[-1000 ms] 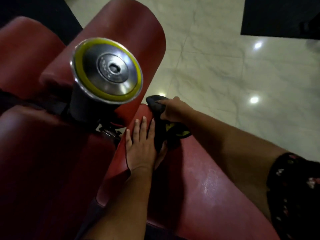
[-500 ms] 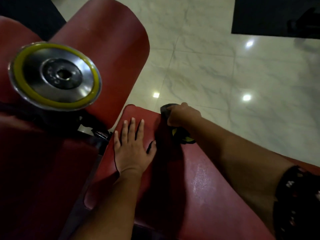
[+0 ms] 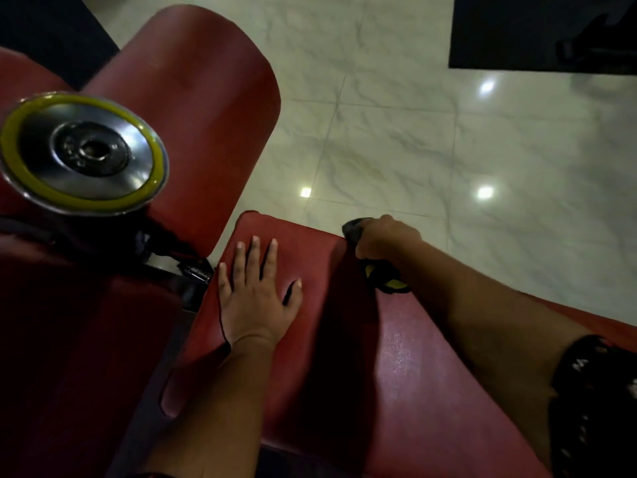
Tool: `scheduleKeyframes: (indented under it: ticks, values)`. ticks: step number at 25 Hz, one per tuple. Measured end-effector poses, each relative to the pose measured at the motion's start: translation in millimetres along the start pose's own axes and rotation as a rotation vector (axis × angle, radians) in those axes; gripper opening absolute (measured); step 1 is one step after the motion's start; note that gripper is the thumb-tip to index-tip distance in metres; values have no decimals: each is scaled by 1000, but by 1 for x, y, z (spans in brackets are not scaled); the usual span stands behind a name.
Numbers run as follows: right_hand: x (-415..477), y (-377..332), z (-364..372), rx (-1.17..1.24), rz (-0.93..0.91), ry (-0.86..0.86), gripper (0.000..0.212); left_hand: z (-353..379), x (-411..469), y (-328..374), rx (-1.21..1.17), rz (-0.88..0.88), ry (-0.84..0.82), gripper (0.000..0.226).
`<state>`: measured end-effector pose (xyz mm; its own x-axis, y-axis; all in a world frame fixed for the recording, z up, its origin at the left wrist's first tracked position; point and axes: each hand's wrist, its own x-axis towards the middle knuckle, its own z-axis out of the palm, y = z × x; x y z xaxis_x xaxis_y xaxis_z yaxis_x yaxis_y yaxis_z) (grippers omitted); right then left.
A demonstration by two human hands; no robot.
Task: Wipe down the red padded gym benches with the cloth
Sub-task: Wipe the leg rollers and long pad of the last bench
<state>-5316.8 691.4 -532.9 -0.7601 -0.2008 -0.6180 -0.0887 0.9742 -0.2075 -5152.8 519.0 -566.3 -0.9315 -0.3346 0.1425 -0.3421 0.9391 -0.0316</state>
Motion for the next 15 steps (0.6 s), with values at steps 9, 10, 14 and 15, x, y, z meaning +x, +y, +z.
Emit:
scheduleKeyframes:
  ticks: [9,10,14,15]
  values:
    - [-1,48,7,108,-40,24,62,0,0,-1,5,0,-4,77]
    - [-2,39,13,12,-4,83,58,1,0,-2,3,1,-10,77]
    - [-14,53,18,73,-233,116,67,1,0,-4,-6,-7,-23,78]
    - [-17,69,14,128,-254,60,70,1,0,-4,-9,-6,-23,78]
